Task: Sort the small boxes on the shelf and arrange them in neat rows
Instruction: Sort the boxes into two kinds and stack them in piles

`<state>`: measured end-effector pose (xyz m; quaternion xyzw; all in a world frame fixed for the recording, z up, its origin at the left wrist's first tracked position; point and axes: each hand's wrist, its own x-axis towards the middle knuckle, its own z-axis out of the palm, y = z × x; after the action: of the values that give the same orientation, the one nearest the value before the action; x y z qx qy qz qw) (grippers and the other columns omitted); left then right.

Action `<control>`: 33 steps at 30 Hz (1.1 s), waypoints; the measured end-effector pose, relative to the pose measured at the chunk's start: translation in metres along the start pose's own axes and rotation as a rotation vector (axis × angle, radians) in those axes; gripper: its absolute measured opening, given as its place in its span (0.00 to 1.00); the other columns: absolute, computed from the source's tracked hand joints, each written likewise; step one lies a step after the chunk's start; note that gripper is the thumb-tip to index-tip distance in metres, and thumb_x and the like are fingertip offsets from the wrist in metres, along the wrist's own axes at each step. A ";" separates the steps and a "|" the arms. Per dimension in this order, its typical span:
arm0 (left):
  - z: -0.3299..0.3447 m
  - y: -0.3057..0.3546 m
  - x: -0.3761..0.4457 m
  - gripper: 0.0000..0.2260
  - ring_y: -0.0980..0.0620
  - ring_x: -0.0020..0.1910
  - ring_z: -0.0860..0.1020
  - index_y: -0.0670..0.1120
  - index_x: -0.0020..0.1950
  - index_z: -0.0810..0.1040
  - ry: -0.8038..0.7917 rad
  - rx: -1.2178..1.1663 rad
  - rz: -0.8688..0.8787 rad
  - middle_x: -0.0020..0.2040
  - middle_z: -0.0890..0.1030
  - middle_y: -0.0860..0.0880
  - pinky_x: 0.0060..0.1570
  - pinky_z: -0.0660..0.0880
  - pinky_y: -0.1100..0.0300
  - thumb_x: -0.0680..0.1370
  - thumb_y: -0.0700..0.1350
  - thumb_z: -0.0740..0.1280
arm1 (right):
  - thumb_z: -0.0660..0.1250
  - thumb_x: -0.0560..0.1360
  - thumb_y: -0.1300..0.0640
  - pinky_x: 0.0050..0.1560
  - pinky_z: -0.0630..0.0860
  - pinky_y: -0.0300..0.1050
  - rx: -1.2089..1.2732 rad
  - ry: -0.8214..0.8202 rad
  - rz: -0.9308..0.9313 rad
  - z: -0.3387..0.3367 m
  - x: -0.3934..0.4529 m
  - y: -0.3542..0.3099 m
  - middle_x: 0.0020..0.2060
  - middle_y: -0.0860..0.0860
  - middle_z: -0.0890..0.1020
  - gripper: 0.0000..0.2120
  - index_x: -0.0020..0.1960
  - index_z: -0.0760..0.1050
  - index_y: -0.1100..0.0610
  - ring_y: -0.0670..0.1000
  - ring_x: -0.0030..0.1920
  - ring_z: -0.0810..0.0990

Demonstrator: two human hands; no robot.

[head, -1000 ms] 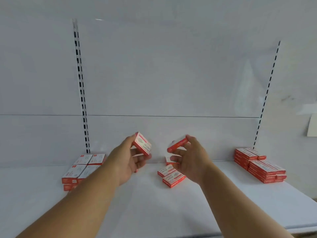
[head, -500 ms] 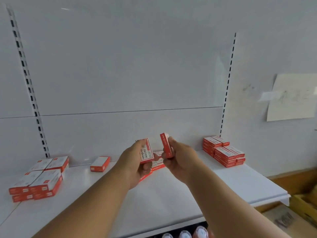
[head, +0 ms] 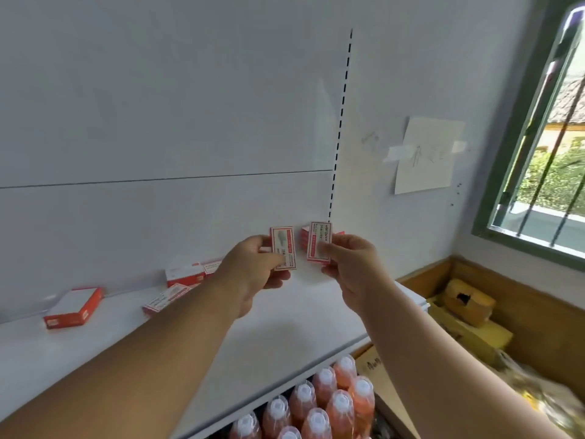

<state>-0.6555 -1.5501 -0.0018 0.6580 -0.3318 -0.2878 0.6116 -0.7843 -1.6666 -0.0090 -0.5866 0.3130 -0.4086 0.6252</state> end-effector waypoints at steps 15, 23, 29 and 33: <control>0.123 0.001 0.082 0.07 0.49 0.35 0.79 0.51 0.46 0.79 0.235 0.248 0.030 0.46 0.83 0.45 0.34 0.75 0.59 0.73 0.41 0.73 | 0.75 0.71 0.58 0.33 0.78 0.48 -0.625 -0.052 -0.115 -0.096 0.134 -0.012 0.32 0.56 0.84 0.07 0.42 0.78 0.60 0.57 0.35 0.85; 0.145 0.002 0.098 0.06 0.52 0.42 0.80 0.51 0.46 0.81 0.362 0.546 0.006 0.45 0.82 0.52 0.49 0.78 0.55 0.72 0.50 0.75 | 0.74 0.71 0.51 0.31 0.72 0.41 -0.982 -0.301 -0.221 -0.105 0.165 -0.006 0.36 0.49 0.82 0.09 0.40 0.79 0.56 0.50 0.37 0.80; 0.157 0.006 0.096 0.08 0.52 0.46 0.78 0.52 0.50 0.83 0.342 0.756 0.015 0.48 0.79 0.54 0.42 0.70 0.61 0.74 0.53 0.73 | 0.71 0.72 0.55 0.41 0.77 0.46 -1.061 -0.357 -0.313 -0.106 0.167 -0.010 0.43 0.52 0.83 0.05 0.44 0.79 0.56 0.53 0.44 0.81; 0.160 0.004 0.096 0.07 0.52 0.45 0.77 0.52 0.52 0.82 0.386 0.770 0.043 0.46 0.78 0.53 0.41 0.69 0.61 0.75 0.51 0.72 | 0.70 0.72 0.56 0.39 0.77 0.43 -1.027 -0.362 -0.348 -0.105 0.170 -0.009 0.43 0.50 0.81 0.02 0.43 0.78 0.54 0.51 0.42 0.80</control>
<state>-0.7224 -1.7236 -0.0087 0.8730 -0.3082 -0.0016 0.3781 -0.7972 -1.8655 0.0030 -0.9188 0.2582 -0.1939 0.2271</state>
